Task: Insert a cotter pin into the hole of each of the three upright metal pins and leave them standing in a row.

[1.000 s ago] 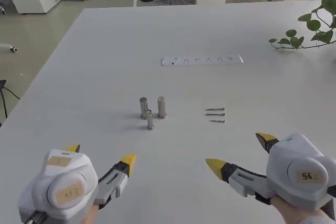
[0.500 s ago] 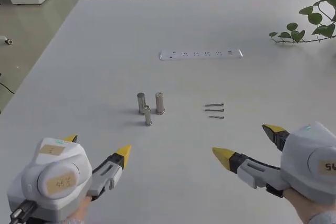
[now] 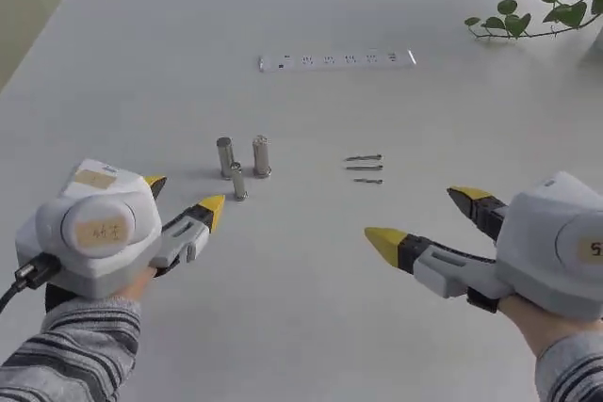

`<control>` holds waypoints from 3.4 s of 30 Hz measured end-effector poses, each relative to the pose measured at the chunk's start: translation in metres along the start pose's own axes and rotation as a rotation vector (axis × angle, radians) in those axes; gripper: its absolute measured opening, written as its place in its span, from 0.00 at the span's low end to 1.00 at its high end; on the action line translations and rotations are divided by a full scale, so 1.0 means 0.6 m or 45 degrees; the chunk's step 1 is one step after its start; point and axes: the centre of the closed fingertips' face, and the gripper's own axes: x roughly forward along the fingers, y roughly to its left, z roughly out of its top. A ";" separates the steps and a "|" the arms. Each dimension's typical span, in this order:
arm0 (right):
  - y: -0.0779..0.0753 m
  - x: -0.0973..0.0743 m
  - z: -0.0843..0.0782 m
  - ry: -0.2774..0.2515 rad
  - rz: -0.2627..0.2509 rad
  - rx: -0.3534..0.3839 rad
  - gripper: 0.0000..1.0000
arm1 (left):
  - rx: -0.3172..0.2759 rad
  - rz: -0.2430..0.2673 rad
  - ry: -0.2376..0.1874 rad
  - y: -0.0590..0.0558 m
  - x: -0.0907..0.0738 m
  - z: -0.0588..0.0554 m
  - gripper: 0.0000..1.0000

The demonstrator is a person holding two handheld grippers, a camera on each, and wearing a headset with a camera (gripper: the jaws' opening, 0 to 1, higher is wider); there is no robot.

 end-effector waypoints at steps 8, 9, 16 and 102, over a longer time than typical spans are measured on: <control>0.001 0.016 -0.006 0.032 0.010 -0.009 0.65 | 0.058 -0.112 0.059 -0.017 0.068 -0.019 0.29; 0.002 0.018 -0.007 0.036 0.011 -0.011 0.65 | 0.067 -0.120 0.067 -0.018 0.073 -0.022 0.27; 0.008 0.031 -0.014 0.060 0.022 -0.015 0.64 | 0.095 -0.172 0.095 -0.022 0.112 -0.036 0.20; 0.010 0.010 -0.052 0.152 0.013 0.036 0.60 | -0.062 -0.027 0.075 -0.155 0.101 -0.052 0.13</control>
